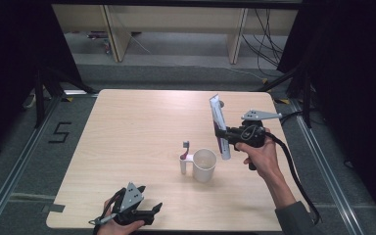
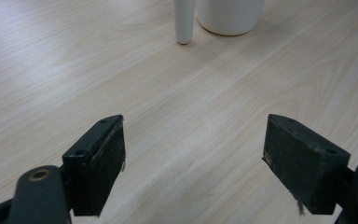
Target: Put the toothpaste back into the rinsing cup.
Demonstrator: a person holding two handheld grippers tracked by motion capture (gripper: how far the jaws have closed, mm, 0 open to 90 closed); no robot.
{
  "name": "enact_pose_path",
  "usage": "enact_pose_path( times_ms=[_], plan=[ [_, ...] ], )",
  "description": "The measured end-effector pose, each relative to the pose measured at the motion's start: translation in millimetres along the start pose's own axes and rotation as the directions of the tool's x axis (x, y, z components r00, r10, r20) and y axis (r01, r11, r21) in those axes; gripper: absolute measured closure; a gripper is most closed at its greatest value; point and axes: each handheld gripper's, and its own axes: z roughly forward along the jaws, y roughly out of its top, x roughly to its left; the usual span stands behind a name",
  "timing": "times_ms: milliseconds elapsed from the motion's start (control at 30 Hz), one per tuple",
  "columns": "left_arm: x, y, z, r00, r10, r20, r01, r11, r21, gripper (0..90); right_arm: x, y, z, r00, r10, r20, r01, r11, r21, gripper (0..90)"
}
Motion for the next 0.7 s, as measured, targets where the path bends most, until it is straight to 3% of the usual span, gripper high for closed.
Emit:
enact_pose_path(
  times_ms=[67, 133, 167, 233, 300, 333, 433, 467, 600, 700],
  plan=[
    [0.4, -0.1, -1.6, 0.9999, 0.012, -0.008, -0.012, 0.9998, 0.016, 20.5, 4.8, -0.2, 2.1, 0.9992, 0.035, -0.018, -0.035, 0.999, -0.003, 76.9],
    [-0.3, 0.0, -0.5, 1.0, 0.0, -0.003, 0.0, 1.0, 0.003, 20.4, 4.4, -0.2, 3.9, 0.9999, -0.011, -0.008, 0.01, 1.0, -0.018, 76.9],
    [0.1, 0.0, -0.2, 1.0, 0.003, -0.002, -0.003, 1.0, 0.002, 20.5, 6.0, -0.8, 5.7, 0.9995, 0.01, -0.03, -0.011, 1.0, -0.02, 76.9],
    [0.2, 0.2, -1.4, 0.9999, 0.015, -0.001, -0.015, 0.9998, 0.014, 20.4, 6.2, -1.3, 6.9, 0.9998, -0.003, -0.022, 0.002, 0.999, -0.032, 76.9],
    [-0.2, -0.1, 0.1, 1.0, 0.003, -0.002, -0.003, 1.0, -0.001, 20.4, 8.1, -1.4, 8.6, 0.9991, 0.023, -0.035, -0.024, 0.999, -0.031, 76.9],
    [-0.3, 0.1, 0.0, 1.0, 0.001, 0.0, -0.001, 1.0, 0.003, 20.5, 7.7, -1.7, 9.1, 0.9997, 0.007, -0.022, -0.008, 0.999, -0.045, 76.9],
    [0.3, 0.1, -0.8, 0.9999, 0.016, 0.001, -0.016, 0.9998, 0.011, 20.5, 10.1, -2.1, 13.1, 0.9992, 0.023, -0.034, -0.024, 0.999, -0.037, 76.9],
    [-0.6, 0.3, -0.4, 1.0, 0.001, -0.001, -0.001, 1.0, 0.003, 20.5, 11.5, -2.6, 14.9, 0.9996, 0.01, -0.027, -0.011, 0.998, -0.054, 76.9],
    [0.3, 0.0, -0.8, 0.9999, 0.015, 0.003, -0.015, 0.9998, 0.012, 20.5, 15.5, -4.9, 20.2, 0.9986, 0.018, -0.049, -0.021, 0.999, -0.046, 76.9],
    [-0.5, 0.3, 0.2, 1.0, 0.002, 0.002, -0.002, 1.0, 0.001, 20.5, 16.9, -7.7, 24.2, 0.9988, -0.004, -0.049, 0.002, 0.999, -0.053, 76.9]
  ],
)
